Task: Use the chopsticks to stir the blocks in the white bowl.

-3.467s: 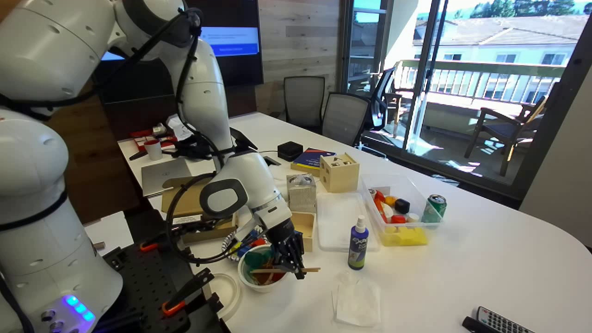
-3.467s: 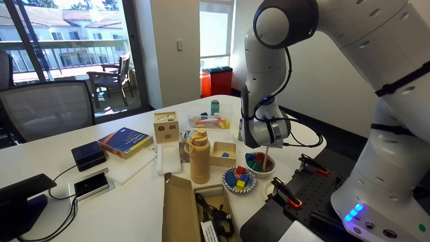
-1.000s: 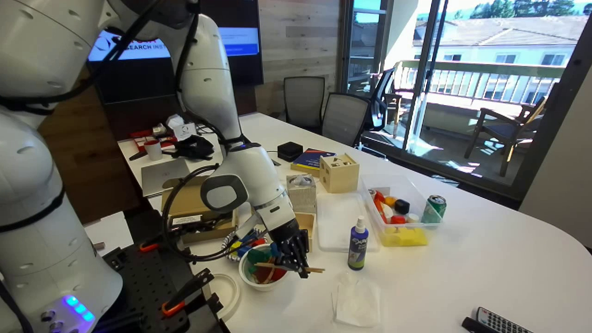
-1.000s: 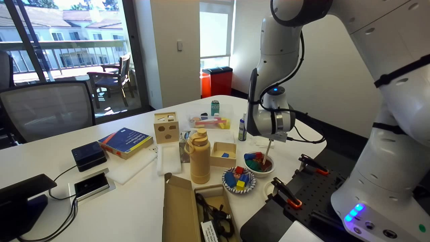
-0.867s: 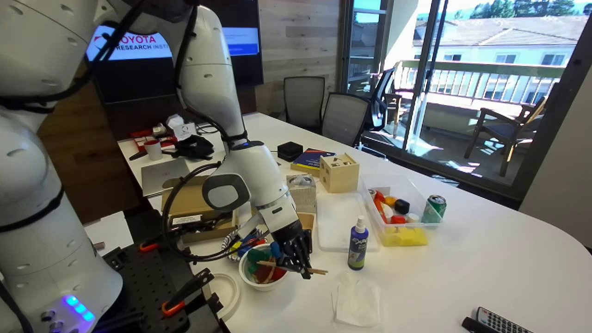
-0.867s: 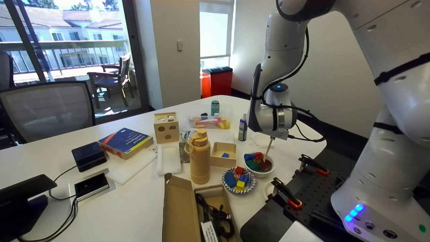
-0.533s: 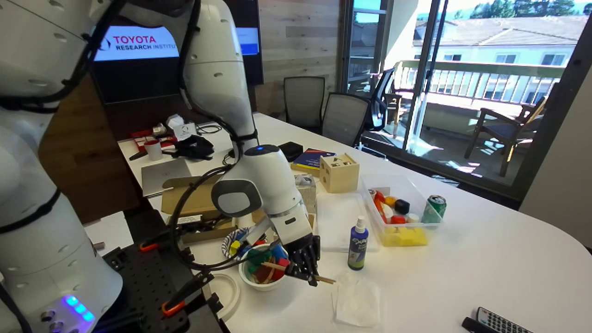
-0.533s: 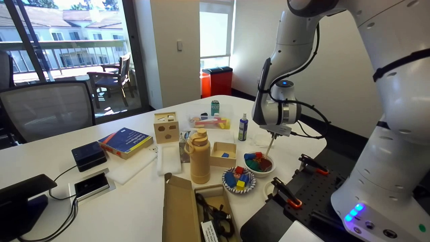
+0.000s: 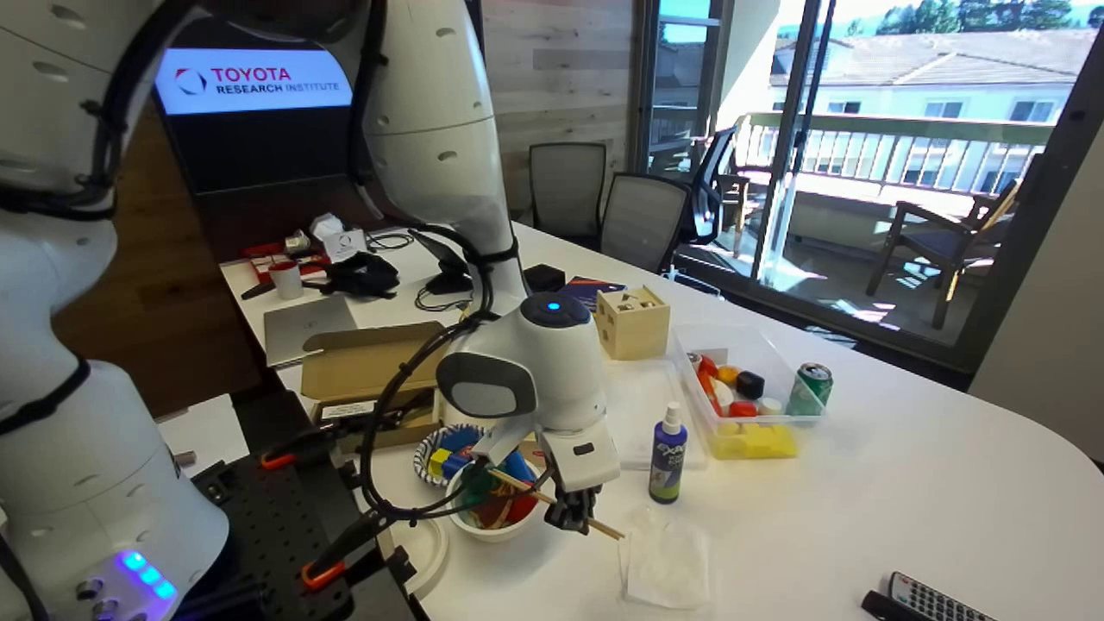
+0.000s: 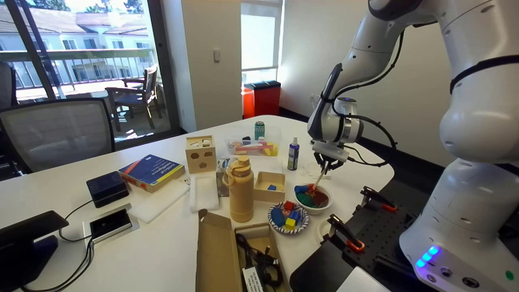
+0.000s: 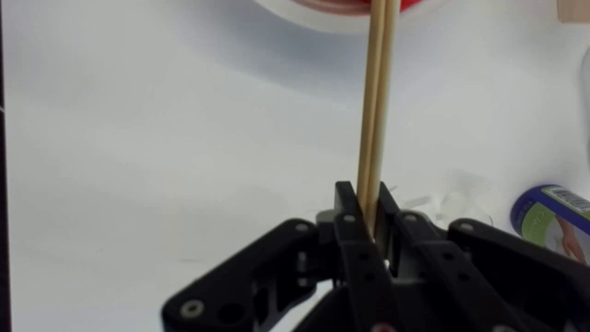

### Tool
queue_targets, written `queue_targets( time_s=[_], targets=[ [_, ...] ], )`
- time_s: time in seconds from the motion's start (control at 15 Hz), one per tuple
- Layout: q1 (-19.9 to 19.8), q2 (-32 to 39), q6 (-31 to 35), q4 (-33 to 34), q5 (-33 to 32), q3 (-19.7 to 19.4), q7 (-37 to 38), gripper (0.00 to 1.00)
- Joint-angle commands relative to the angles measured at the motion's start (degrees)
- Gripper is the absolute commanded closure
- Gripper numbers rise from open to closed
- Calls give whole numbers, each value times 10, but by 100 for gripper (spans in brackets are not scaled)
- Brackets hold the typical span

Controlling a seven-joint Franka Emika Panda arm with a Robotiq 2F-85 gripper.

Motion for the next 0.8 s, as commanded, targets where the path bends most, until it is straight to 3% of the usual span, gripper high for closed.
queue_targets(
  time_s=[0.0, 0.33, 0.73],
  targets=[
    [-50, 11, -59, 20, -8, 27, -24, 97],
    [-56, 33, -93, 33, 7, 13, -36, 97],
    [-79, 55, -96, 60, 13, 39, -42, 97]
  ],
)
